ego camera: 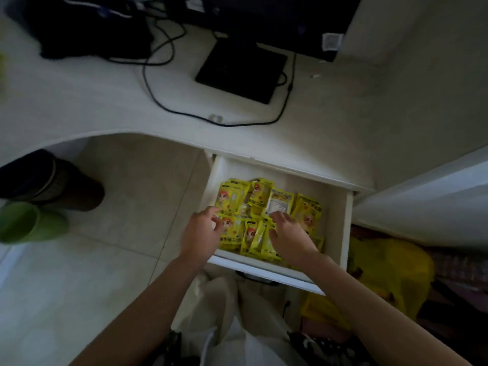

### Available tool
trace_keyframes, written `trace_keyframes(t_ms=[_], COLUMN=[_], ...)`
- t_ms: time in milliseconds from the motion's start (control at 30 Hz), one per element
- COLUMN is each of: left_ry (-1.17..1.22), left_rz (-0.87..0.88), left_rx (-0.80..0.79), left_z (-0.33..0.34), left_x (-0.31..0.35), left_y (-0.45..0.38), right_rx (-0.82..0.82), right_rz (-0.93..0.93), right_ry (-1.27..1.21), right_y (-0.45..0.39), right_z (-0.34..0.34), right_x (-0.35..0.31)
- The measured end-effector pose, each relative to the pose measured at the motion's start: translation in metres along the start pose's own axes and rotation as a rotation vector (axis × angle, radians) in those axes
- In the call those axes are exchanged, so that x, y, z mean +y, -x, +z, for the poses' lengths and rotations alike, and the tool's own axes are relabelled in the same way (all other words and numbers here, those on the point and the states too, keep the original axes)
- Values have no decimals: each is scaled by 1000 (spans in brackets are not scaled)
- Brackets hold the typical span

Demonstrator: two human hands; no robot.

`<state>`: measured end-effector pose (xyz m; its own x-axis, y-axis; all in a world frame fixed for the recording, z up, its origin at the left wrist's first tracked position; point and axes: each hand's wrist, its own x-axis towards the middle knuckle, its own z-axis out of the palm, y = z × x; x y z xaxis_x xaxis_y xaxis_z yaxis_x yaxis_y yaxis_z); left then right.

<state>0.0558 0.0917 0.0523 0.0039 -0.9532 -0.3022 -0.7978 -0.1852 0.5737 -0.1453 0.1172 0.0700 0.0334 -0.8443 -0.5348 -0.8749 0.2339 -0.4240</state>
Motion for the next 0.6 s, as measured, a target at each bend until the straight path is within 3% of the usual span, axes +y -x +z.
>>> trace_keyframes(t_ms=[367,600], left_ry=[-48,-89], left_rz=[-230,-345], left_rx=[159,226], left_z=[-80,-151], left_x=[-108,-200], left_y=[76,103], right_rx=[-110,-122], right_rz=[-328,-409], right_ry=[343,343], right_y=[5,-6], right_z=[64,107], right_x=[-127,-230])
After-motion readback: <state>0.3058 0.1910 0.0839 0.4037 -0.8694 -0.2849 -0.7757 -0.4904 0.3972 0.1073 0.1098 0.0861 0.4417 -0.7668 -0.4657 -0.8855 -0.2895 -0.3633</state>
